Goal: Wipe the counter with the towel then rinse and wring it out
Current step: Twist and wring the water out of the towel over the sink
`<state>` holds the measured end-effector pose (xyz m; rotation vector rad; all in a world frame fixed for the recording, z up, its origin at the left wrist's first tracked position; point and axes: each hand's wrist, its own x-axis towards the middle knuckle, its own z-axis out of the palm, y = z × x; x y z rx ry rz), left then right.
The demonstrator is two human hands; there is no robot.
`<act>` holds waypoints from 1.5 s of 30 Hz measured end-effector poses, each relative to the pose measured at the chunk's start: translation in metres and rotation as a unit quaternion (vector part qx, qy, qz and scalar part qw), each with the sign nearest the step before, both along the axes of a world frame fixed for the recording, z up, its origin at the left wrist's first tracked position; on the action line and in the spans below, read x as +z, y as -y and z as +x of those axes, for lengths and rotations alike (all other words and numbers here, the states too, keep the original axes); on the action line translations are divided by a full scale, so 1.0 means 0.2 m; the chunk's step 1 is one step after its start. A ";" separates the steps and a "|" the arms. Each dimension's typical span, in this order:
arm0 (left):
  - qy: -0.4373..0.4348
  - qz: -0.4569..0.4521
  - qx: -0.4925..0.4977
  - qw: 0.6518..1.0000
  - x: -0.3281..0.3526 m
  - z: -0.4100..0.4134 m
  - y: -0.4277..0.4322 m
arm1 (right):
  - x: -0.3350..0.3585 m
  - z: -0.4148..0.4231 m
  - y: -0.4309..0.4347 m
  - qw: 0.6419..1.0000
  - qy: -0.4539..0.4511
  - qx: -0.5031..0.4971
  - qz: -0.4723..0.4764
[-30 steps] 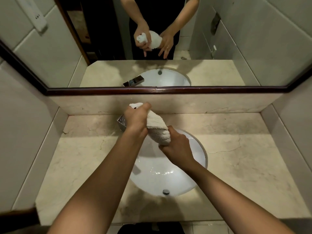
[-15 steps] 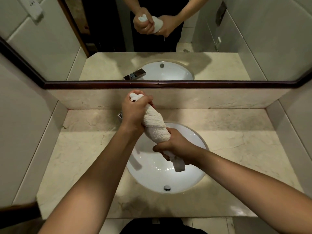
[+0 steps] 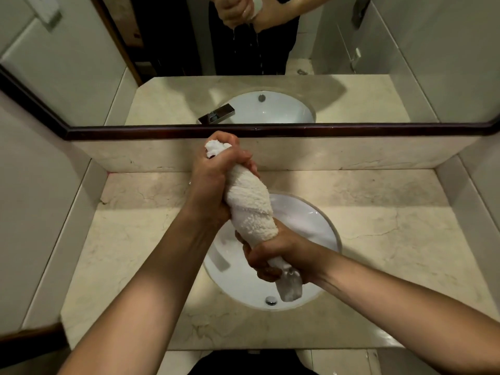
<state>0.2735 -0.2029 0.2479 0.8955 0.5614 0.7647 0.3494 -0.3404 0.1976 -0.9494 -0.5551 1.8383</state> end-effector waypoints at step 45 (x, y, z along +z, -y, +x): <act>-0.265 -0.020 0.111 0.958 -0.04 0.12 0.00 | -0.11 -0.04 -0.02 0.894 0.405 -0.191 -0.012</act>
